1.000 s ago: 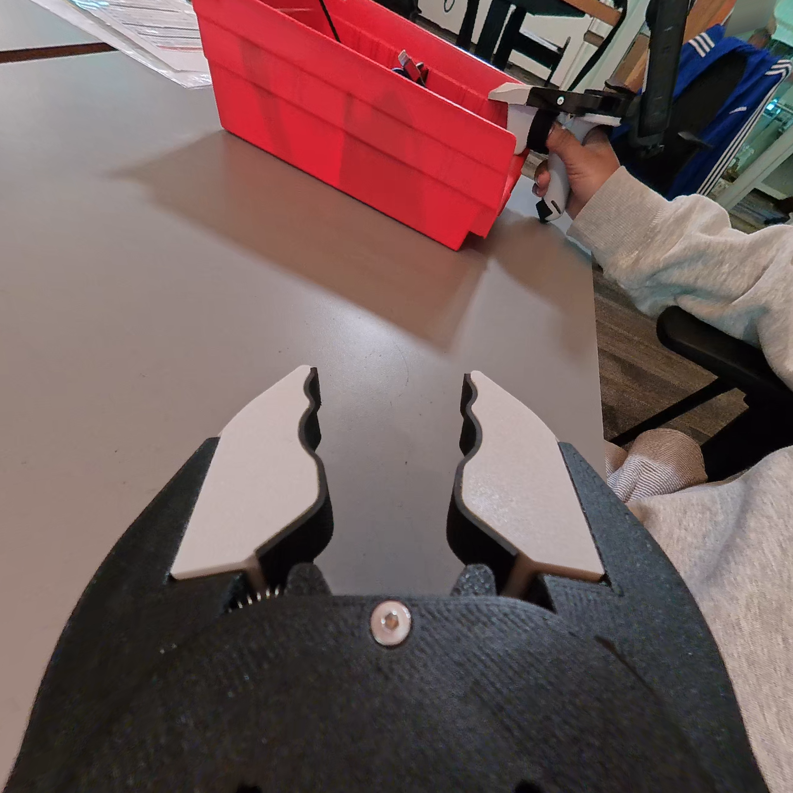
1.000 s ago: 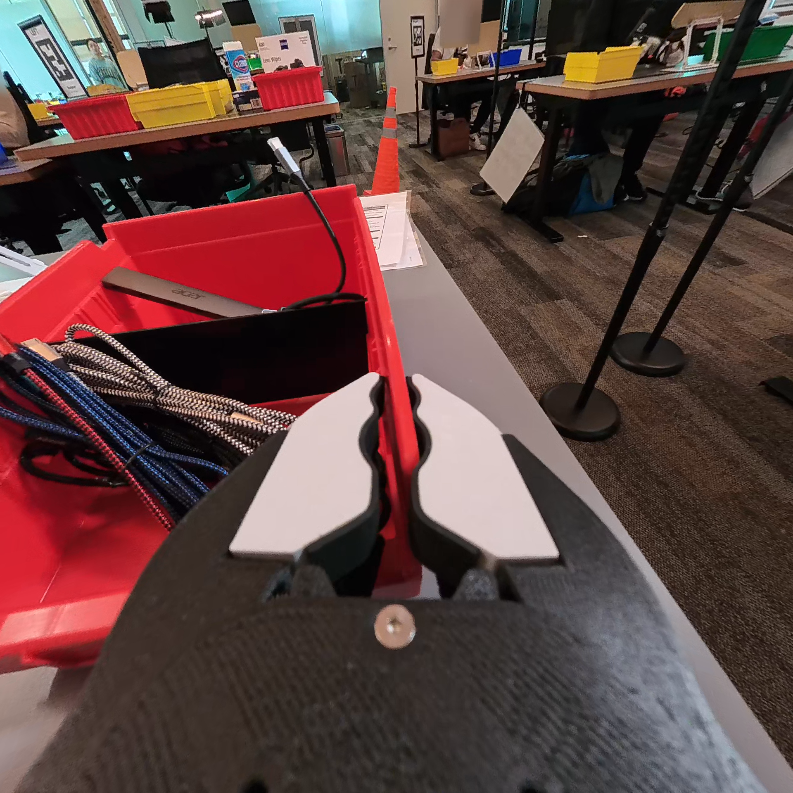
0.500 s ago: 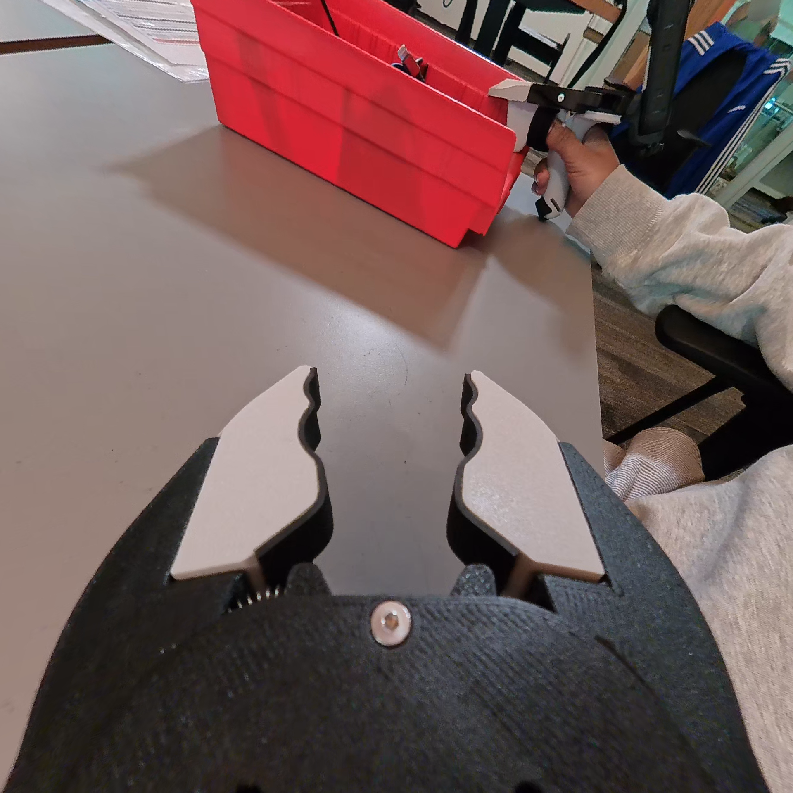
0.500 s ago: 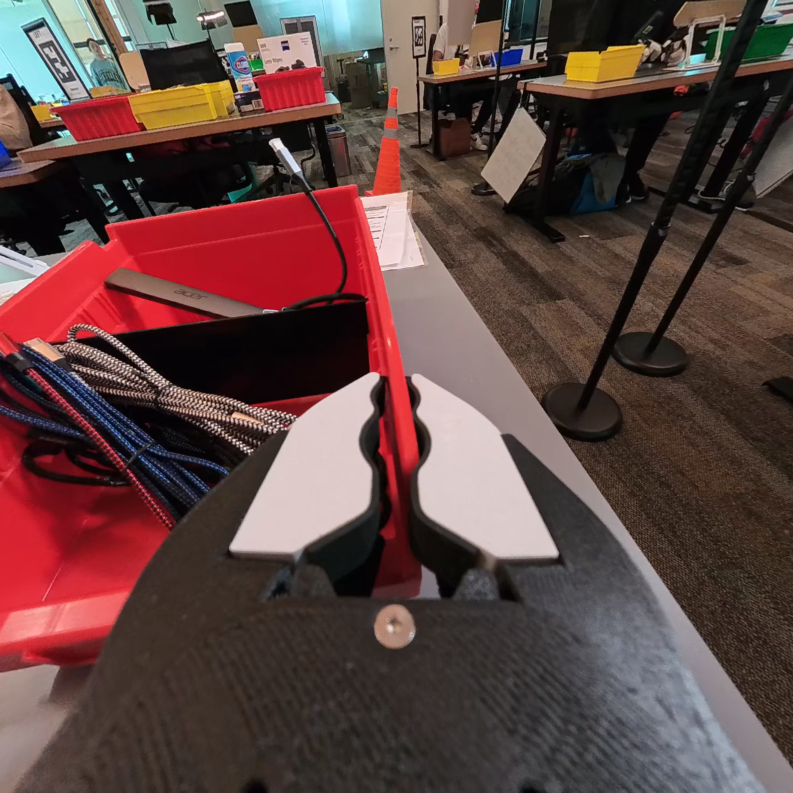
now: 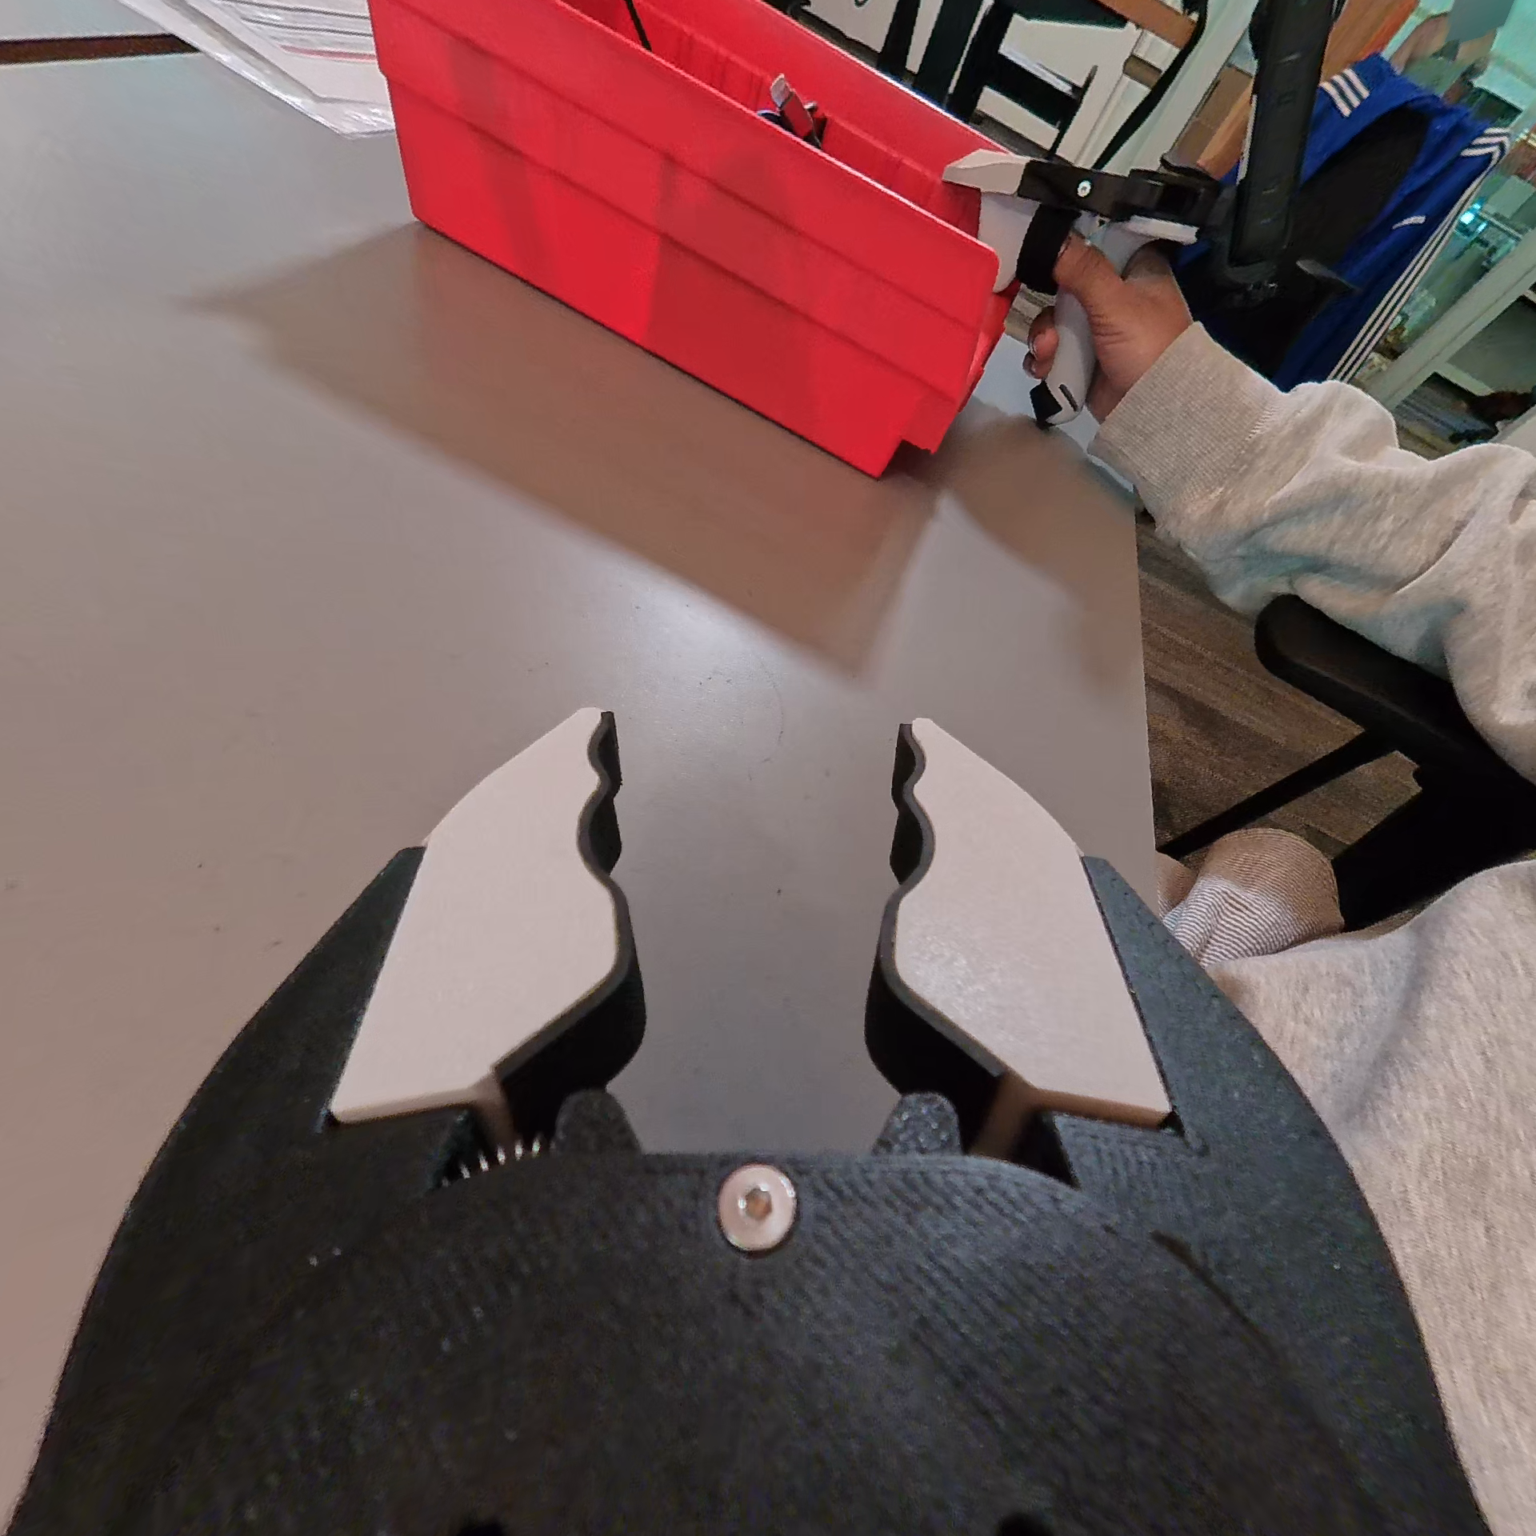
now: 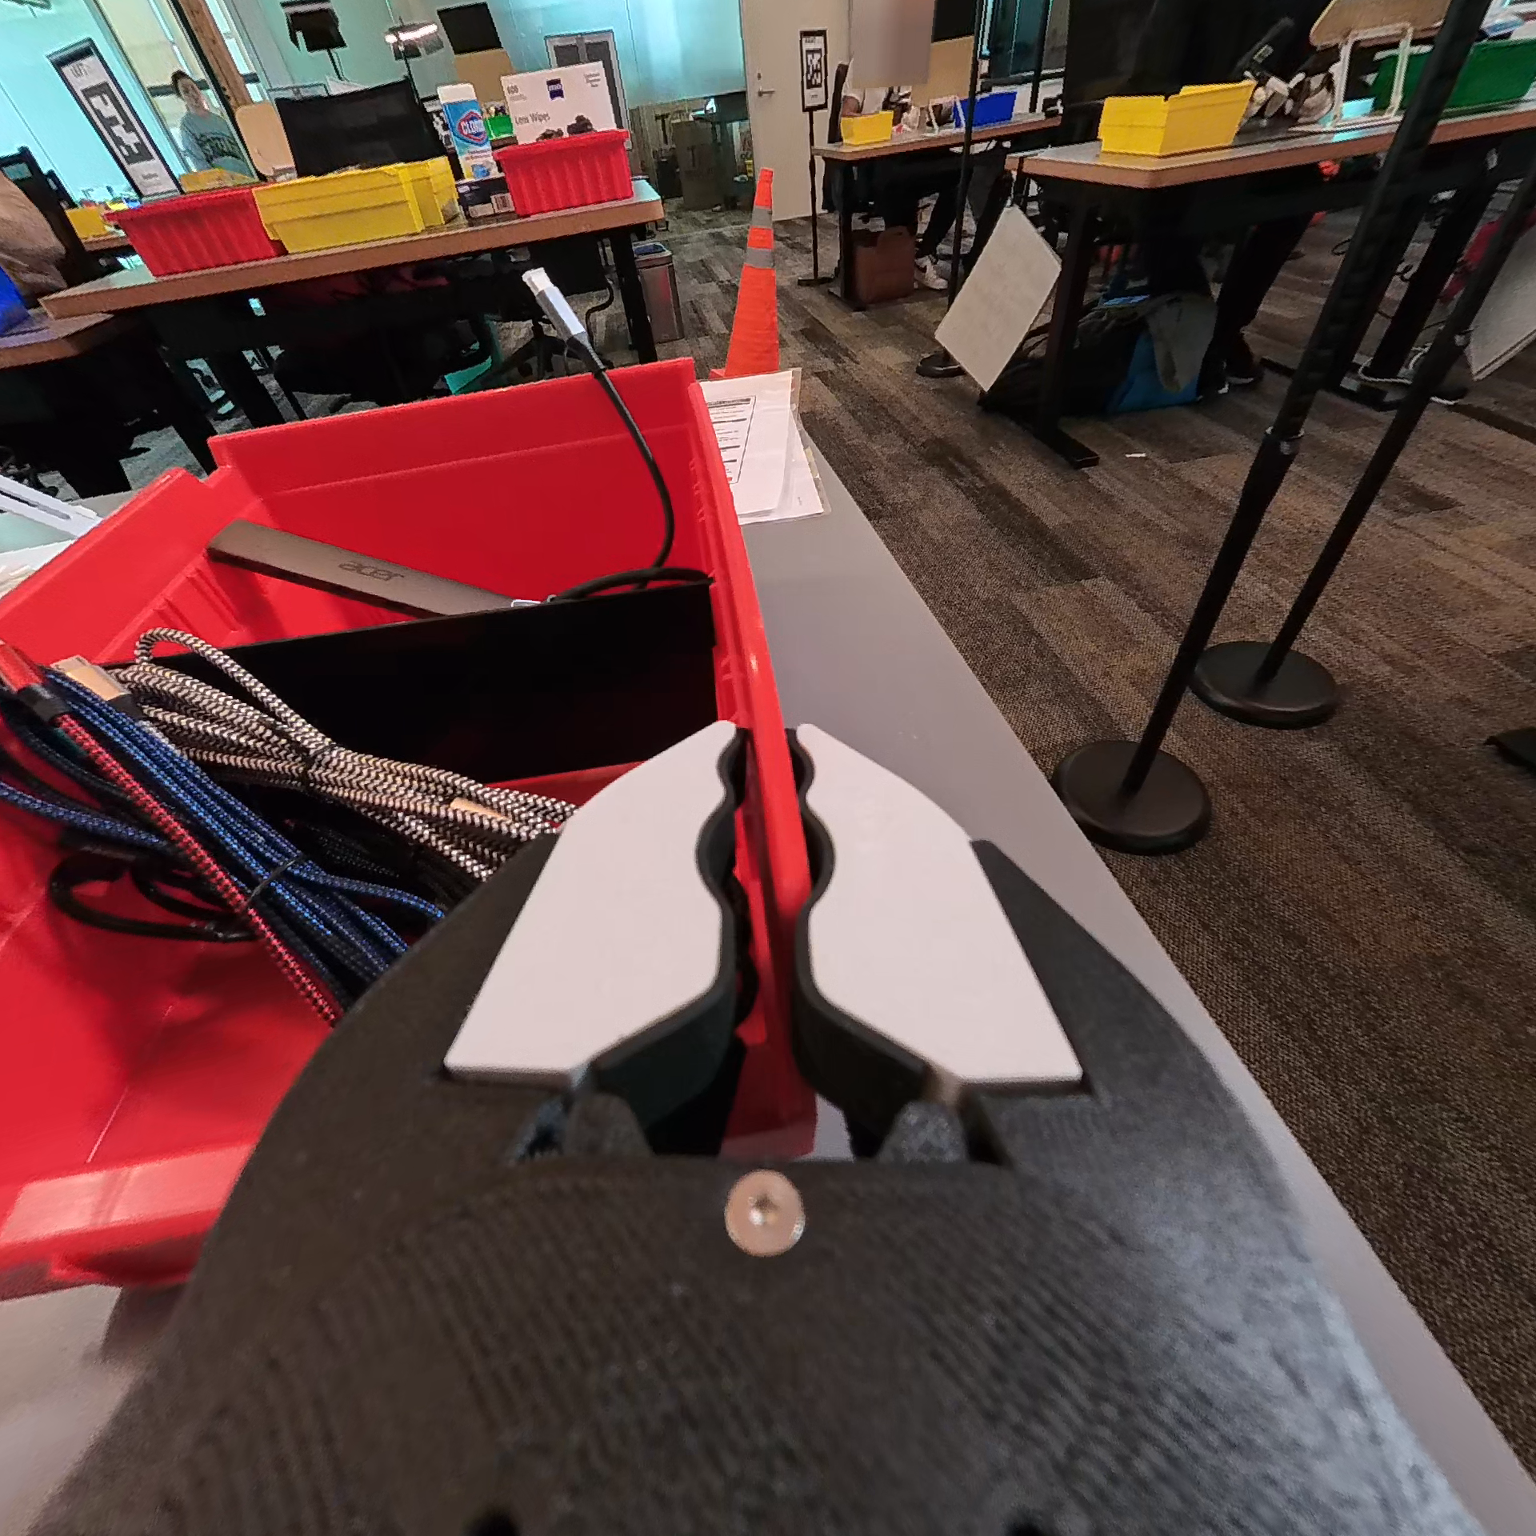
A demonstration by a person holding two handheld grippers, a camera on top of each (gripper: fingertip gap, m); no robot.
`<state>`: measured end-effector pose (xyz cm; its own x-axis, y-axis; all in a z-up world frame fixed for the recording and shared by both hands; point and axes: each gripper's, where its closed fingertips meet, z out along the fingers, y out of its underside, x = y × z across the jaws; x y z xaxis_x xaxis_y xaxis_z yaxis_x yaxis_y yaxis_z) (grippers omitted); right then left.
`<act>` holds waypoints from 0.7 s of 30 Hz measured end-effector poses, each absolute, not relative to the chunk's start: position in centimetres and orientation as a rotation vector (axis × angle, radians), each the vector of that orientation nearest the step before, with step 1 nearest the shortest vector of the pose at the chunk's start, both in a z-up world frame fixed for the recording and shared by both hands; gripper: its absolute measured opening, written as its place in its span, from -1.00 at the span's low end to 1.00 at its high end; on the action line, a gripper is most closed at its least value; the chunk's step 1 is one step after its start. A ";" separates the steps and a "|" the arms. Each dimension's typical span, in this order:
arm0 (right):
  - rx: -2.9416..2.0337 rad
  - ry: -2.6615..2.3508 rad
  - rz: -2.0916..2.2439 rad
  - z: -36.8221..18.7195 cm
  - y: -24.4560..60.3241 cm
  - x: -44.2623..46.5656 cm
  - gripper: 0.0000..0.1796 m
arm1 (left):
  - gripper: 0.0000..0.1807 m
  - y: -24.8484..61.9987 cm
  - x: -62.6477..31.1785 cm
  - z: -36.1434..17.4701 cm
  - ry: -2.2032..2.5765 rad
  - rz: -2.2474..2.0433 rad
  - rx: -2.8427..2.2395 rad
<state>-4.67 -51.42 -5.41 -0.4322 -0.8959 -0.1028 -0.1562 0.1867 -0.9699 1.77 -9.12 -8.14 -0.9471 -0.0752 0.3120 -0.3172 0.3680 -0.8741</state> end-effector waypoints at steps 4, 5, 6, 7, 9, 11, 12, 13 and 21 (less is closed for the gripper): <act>-0.996 1.742 -1.295 -5.4 -51.4 -4.7 -0.91 | -0.27 -9.1 1.8 -8.1 -2.406 1.614 0.353; -0.996 1.741 -1.293 -5.4 -51.4 -4.7 -0.91 | -0.27 -9.1 1.8 -8.1 -2.406 1.614 0.354; -0.996 1.739 -1.290 -5.4 -51.4 -4.7 -0.91 | -0.27 -9.1 1.8 -8.1 -2.406 1.614 0.354; -0.995 1.737 -1.286 -5.4 -51.4 -4.7 -0.91 | -0.27 -9.1 1.8 -8.1 -2.406 1.614 0.354; -0.993 1.734 -1.275 -5.4 -51.3 -4.6 -0.92 | -0.27 -9.1 1.8 -8.1 -2.405 1.613 0.353; -0.989 1.733 -1.264 -5.5 -51.3 -4.7 -0.92 | -0.27 -9.1 1.8 -8.2 -2.405 1.611 0.353; -0.987 1.733 -1.261 -5.5 -51.3 -4.7 -0.92 | -0.27 -9.1 1.8 -8.2 -2.404 1.609 0.353; -0.985 1.730 -1.258 -5.5 -51.3 -4.7 -0.92 | -0.27 -9.1 1.8 -8.2 -2.403 1.604 0.354; -0.985 1.695 -1.190 -5.5 -50.8 -4.8 -0.91 | -0.26 -9.1 1.7 -8.4 -2.370 1.571 0.378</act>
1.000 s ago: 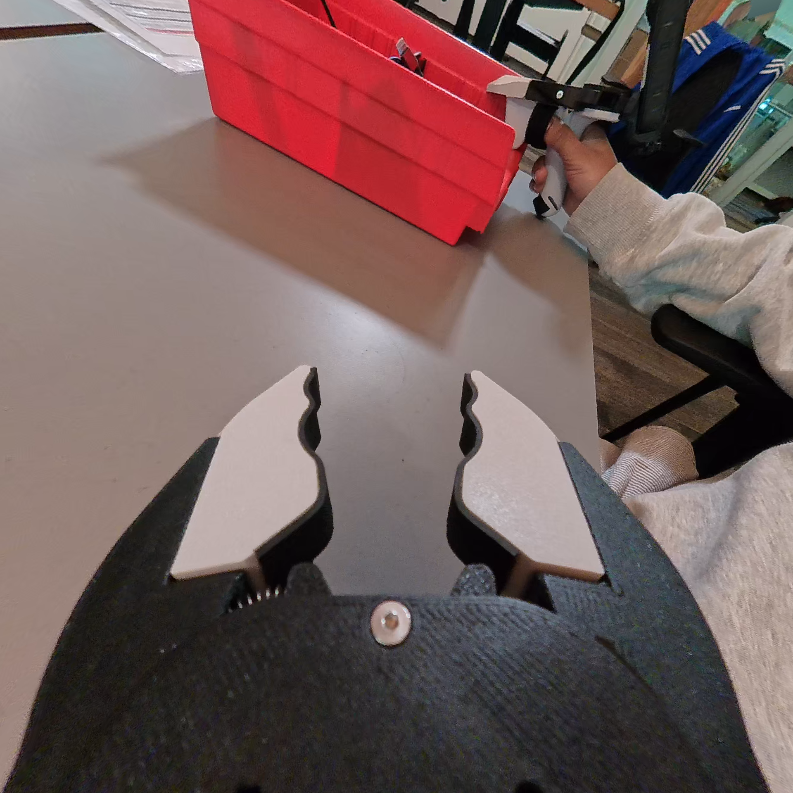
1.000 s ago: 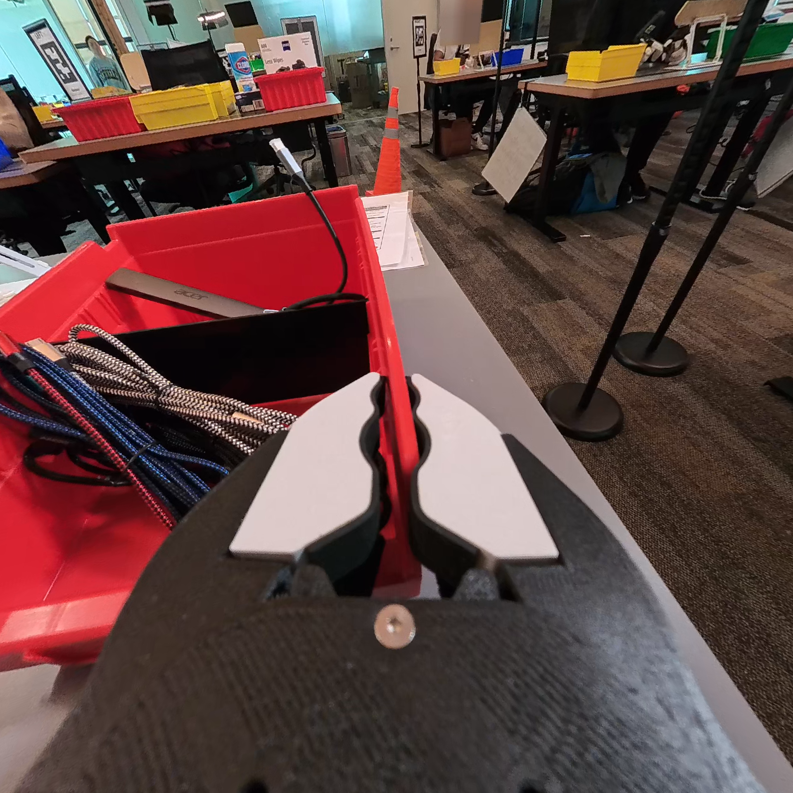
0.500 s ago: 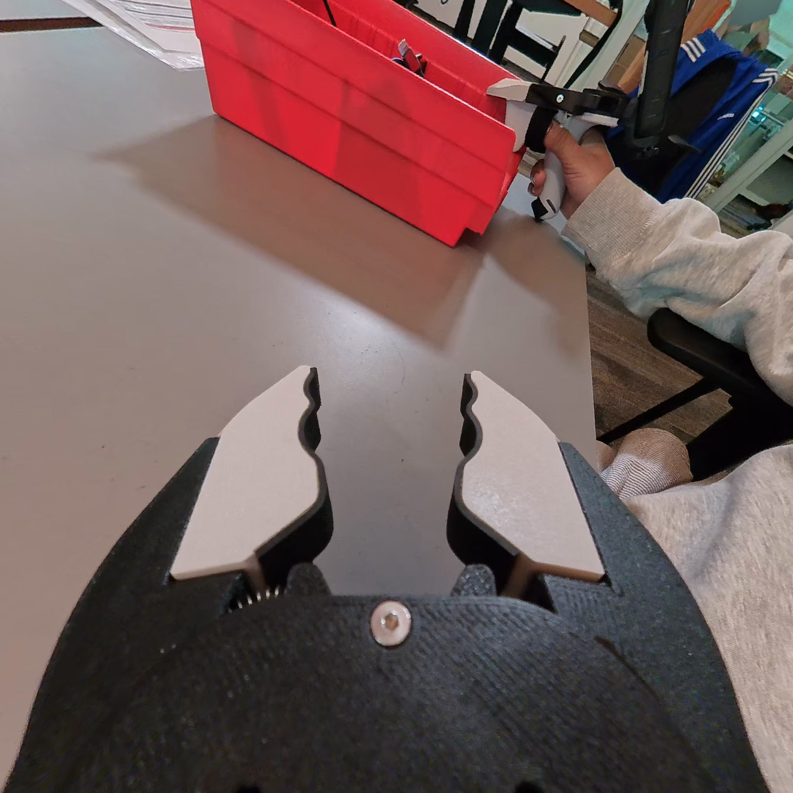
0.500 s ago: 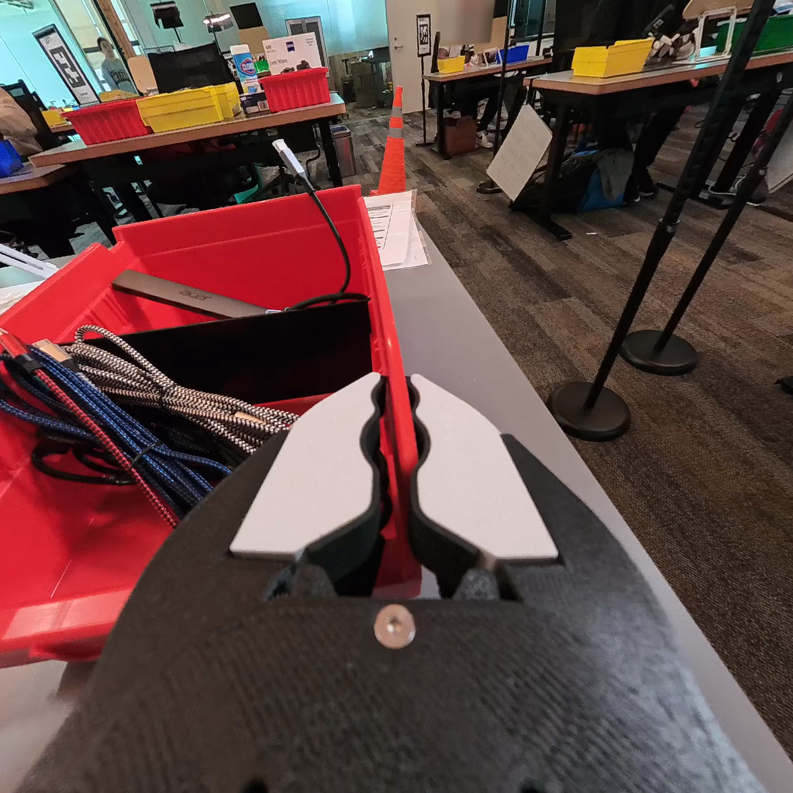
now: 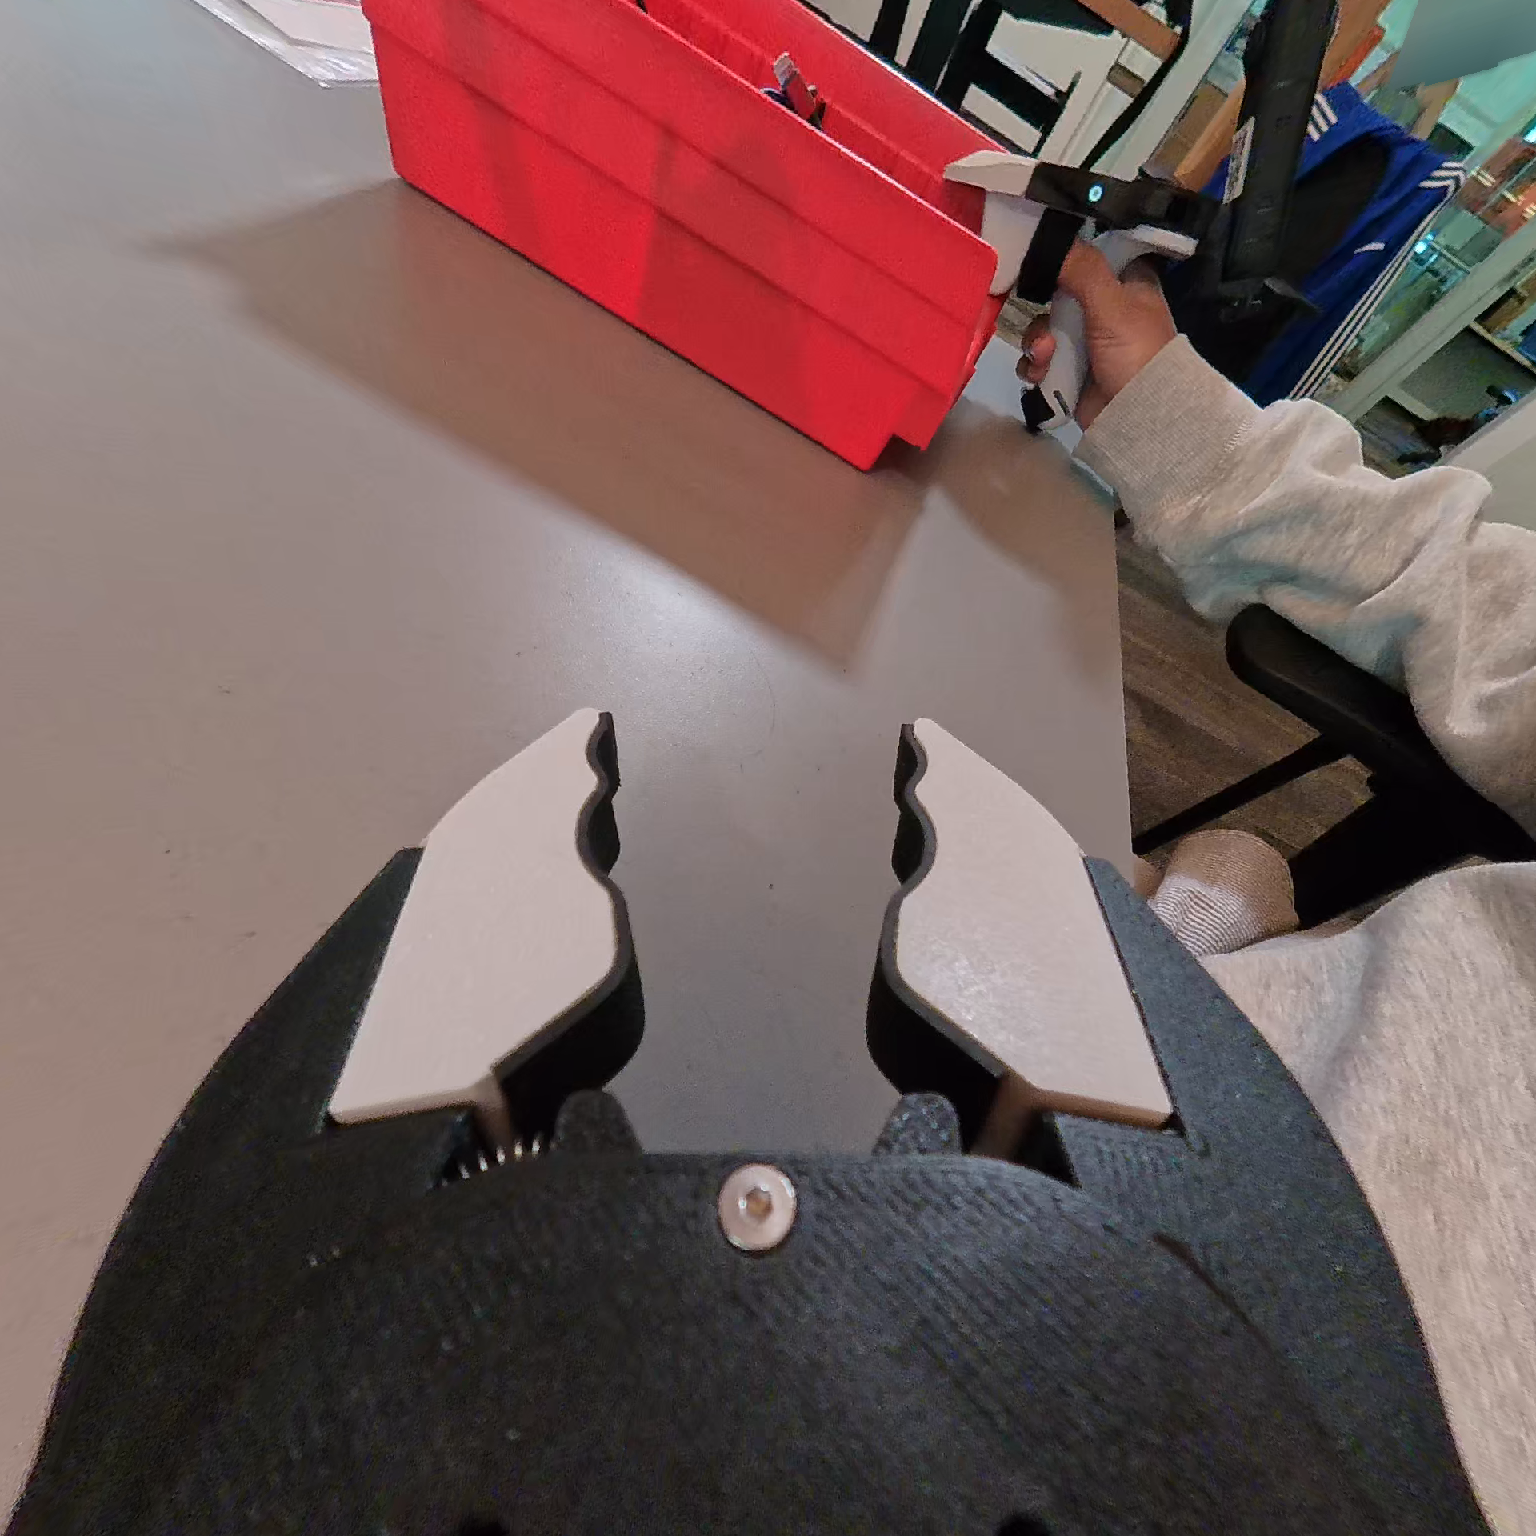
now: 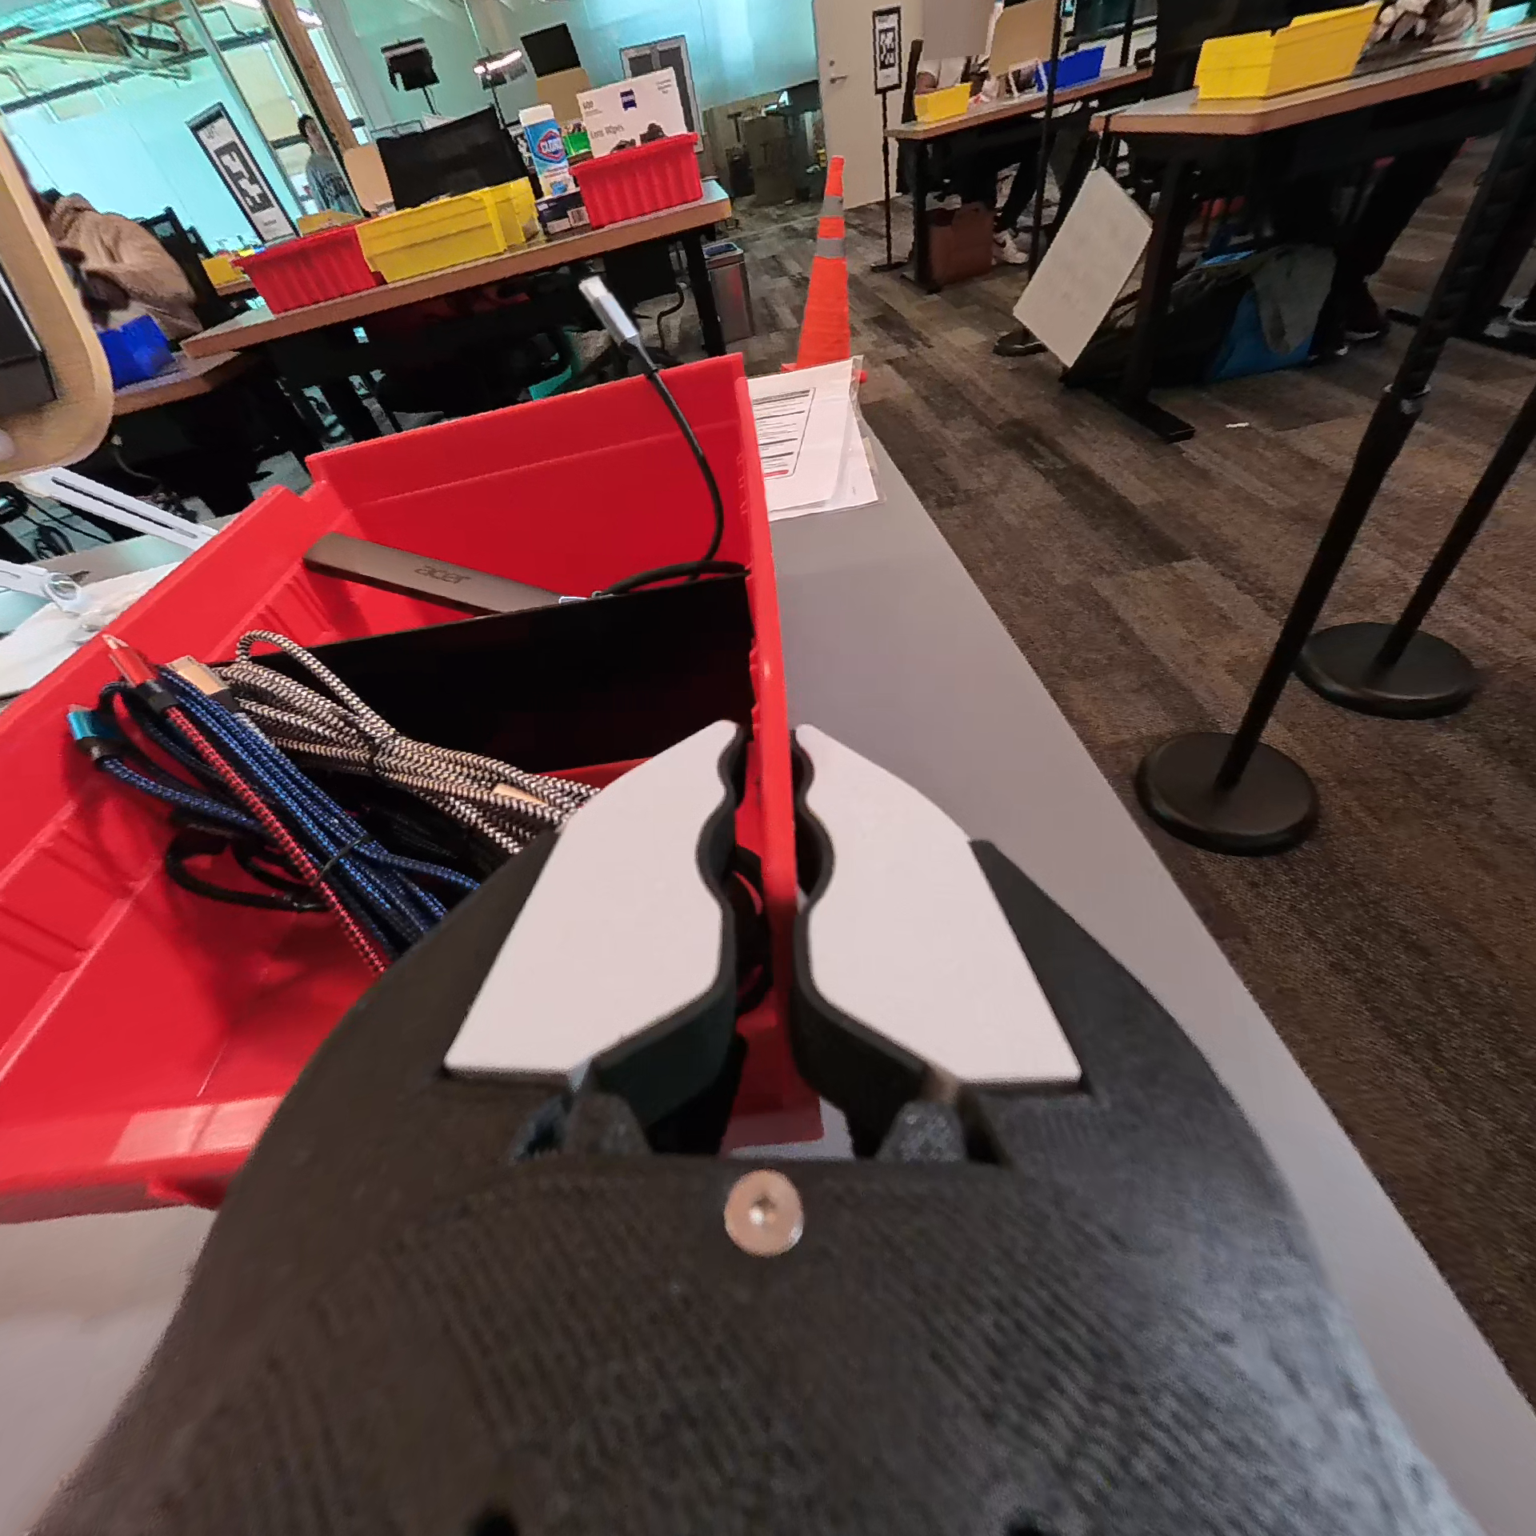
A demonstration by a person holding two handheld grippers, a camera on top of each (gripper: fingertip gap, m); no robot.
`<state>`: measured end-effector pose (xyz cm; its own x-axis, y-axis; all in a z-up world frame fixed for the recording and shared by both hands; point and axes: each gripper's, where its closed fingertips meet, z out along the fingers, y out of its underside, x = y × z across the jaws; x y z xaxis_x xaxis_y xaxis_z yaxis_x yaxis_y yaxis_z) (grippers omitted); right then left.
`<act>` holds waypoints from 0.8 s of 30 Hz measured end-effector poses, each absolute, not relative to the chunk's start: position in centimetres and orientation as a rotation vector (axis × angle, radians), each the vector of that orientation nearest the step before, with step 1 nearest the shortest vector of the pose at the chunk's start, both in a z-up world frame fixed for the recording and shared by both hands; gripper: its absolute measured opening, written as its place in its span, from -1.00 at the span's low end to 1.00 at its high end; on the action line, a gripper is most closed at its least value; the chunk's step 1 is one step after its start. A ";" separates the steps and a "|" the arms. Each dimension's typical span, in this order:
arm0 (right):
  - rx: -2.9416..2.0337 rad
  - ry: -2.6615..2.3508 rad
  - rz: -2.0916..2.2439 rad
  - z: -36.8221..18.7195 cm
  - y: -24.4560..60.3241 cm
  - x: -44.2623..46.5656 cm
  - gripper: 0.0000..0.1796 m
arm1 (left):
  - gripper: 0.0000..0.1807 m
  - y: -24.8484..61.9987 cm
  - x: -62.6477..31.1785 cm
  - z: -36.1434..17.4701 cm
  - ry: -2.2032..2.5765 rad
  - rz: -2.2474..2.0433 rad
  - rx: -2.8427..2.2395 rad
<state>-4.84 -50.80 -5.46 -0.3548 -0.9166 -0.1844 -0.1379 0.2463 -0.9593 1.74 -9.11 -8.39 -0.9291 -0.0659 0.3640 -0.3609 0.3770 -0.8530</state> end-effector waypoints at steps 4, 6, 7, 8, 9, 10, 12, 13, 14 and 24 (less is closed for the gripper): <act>-0.959 1.698 -1.143 -5.6 -50.9 -5.0 -0.90 | -0.26 -9.1 1.7 -8.4 -2.364 1.564 0.383; -0.950 1.700 -1.125 -5.7 -50.9 -5.1 -0.89 | -0.27 -9.1 1.7 -8.4 -2.363 1.561 0.383; -0.947 1.700 -1.120 -5.7 -50.9 -5.1 -0.89 | -0.27 -9.1 1.7 -8.5 -2.362 1.561 0.384; -0.944 1.701 -1.115 -5.7 -50.9 -5.1 -0.88 | -0.26 -9.1 1.7 -8.5 -2.360 1.560 0.385; -0.942 1.701 -1.111 -5.7 -50.9 -5.1 -0.88 | -0.26 -9.1 1.7 -8.4 -2.359 1.560 0.386; -0.940 1.702 -1.107 -5.7 -50.9 -5.1 -0.88 | -0.26 -9.1 1.8 -8.4 -2.358 1.560 0.387; -0.939 1.701 -1.103 -5.7 -50.9 -5.1 -0.87 | -0.26 -9.1 1.8 -8.4 -2.355 1.560 0.389; -0.939 1.702 -1.101 -5.7 -50.9 -5.1 -0.87 | -0.26 -9.1 1.8 -8.4 -2.354 1.559 0.389; -0.940 1.702 -1.099 -5.8 -50.8 -5.2 -0.87 | -0.26 -9.1 1.8 -8.4 -2.354 1.559 0.390; -0.992 1.722 -1.196 -5.6 -50.8 -5.6 -0.68 | -0.27 -9.0 1.8 -8.4 -2.331 1.551 0.407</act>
<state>-5.65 -50.76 -5.62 -0.3727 -0.9116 -0.1732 -0.1561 0.2456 -0.9567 1.84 -9.00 -8.45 -0.9113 -0.0628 0.4069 -0.3996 0.3732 -0.8373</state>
